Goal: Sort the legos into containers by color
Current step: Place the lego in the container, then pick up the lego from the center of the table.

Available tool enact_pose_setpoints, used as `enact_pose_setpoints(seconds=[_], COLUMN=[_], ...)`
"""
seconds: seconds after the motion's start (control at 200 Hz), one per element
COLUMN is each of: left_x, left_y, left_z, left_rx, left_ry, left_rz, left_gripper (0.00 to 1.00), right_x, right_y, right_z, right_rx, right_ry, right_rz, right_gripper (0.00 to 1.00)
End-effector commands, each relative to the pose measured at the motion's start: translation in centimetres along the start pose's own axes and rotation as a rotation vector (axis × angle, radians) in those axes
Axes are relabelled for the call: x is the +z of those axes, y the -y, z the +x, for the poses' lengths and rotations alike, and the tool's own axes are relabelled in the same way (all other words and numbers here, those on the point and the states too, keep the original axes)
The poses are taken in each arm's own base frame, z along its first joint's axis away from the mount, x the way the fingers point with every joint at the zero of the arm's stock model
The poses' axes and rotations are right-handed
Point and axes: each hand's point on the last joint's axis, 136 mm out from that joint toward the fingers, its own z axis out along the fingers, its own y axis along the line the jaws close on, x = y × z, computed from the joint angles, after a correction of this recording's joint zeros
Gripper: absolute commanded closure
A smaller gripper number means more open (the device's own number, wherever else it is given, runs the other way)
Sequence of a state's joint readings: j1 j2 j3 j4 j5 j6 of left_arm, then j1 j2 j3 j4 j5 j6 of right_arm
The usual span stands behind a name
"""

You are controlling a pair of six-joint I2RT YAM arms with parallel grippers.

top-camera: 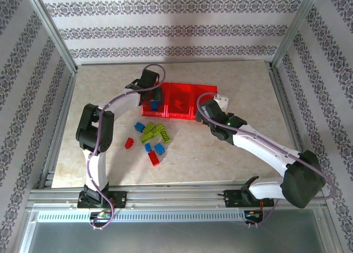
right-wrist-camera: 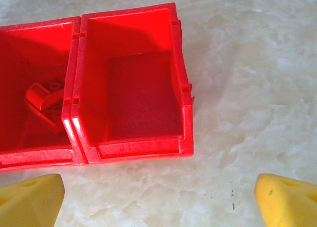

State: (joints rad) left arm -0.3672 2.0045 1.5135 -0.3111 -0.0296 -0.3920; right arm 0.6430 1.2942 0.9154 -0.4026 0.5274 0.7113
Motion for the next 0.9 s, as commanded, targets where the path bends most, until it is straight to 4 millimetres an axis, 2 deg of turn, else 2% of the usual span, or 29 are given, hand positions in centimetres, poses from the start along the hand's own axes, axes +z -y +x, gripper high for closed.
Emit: enact_pose_setpoints(seconds=[0.0,0.25,0.52,0.63,0.83,0.895], left_x=[-0.4,-2.4,-6.7,-8.4,-10.4,-11.1], left_y=[0.8,0.9,0.3,-0.4,-2.8,-3.6], left_z=[0.2,-0.1,0.3,1.0,4.2,5.4], left_rx=[0.017,-0.005,-0.038,-0.053,-0.073,-0.084], left_ry=[-0.002,0.033,0.095,0.110,0.093,0.092], left_rz=[0.010,0.029,0.045,0.043,-0.005,-0.022], left_gripper=[0.45,0.44,0.37,0.29,0.11,0.01], right_x=[-0.2,-0.2,-0.4,-0.4,-0.8,-0.9], right_y=[1.4,1.3,1.8,1.9,1.9,1.7], right_z=[-0.5,-0.3,-0.5,-0.3,-0.5,-0.6], right_rx=[0.049,0.038,0.037,0.040,0.044,0.002], right_ry=[0.042,0.032,0.067,0.068,0.089,0.093], right_rz=[0.041,0.027,0.035,0.034,0.009,0.002], right_gripper=[0.02,0.02,0.02,0.02,0.02,0.02])
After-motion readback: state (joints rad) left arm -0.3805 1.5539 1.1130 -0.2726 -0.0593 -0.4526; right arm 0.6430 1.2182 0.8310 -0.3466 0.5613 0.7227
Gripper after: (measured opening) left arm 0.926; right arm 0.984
